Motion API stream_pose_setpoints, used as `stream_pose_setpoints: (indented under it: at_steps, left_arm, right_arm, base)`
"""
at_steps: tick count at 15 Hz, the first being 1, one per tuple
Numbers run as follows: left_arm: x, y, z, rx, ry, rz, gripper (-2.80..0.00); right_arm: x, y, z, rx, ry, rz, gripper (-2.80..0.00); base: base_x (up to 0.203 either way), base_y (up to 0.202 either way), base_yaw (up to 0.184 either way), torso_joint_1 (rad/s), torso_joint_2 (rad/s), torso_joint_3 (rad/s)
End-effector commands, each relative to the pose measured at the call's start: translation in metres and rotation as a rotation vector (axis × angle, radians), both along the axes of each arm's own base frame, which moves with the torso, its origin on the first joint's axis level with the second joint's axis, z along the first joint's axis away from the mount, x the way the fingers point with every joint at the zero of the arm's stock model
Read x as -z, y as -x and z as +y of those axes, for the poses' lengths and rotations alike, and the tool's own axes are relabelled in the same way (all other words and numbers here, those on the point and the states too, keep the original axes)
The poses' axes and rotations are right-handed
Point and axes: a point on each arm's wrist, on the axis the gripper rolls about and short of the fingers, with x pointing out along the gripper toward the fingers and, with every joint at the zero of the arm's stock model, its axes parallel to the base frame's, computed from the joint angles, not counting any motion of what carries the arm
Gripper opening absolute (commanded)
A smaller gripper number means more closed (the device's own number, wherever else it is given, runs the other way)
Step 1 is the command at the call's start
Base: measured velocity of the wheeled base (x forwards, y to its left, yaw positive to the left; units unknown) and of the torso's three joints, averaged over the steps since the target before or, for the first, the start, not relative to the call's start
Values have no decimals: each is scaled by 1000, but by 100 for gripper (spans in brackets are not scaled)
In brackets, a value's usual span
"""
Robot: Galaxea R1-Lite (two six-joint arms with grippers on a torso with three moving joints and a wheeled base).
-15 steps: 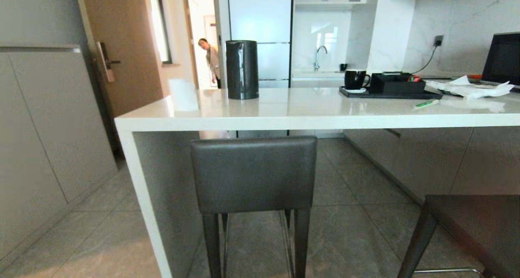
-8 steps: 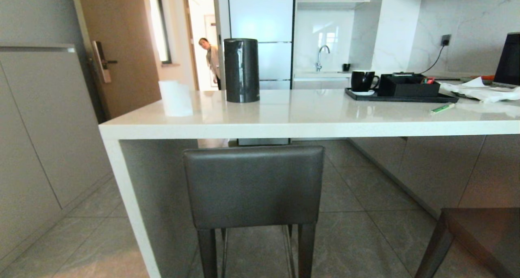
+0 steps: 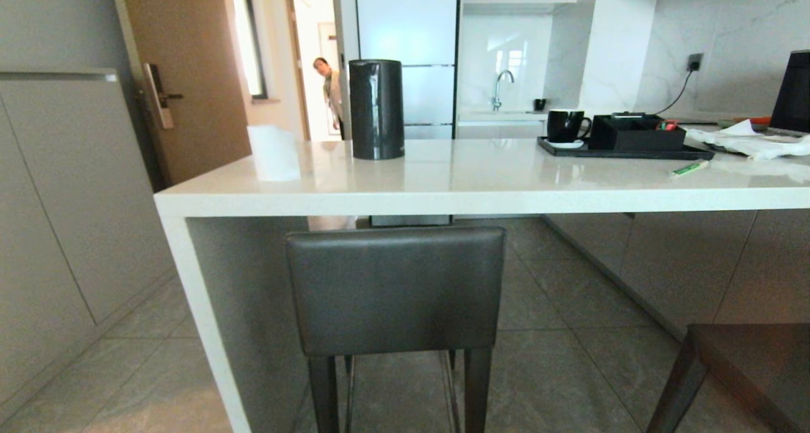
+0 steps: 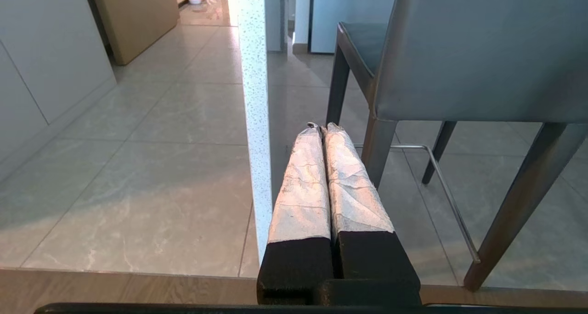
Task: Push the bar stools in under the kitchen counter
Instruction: Pull the gray chair out from under the dining table
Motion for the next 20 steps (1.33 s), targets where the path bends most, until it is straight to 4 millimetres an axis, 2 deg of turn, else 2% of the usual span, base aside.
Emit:
stream_pose_setpoints:
  at_steps: [1,20]
  left_arm:
    - [0,0,0,-1,0,2,-280]
    - [0,0,0,-1,-3,2,-280]
  right_arm:
    - [0,0,0,-1,0,0,-280]
    - [0,0,0,14,-23,0,-280]
  base:
    - [0,0,0,0,0,0]
    - [0,0,0,0,0,0]
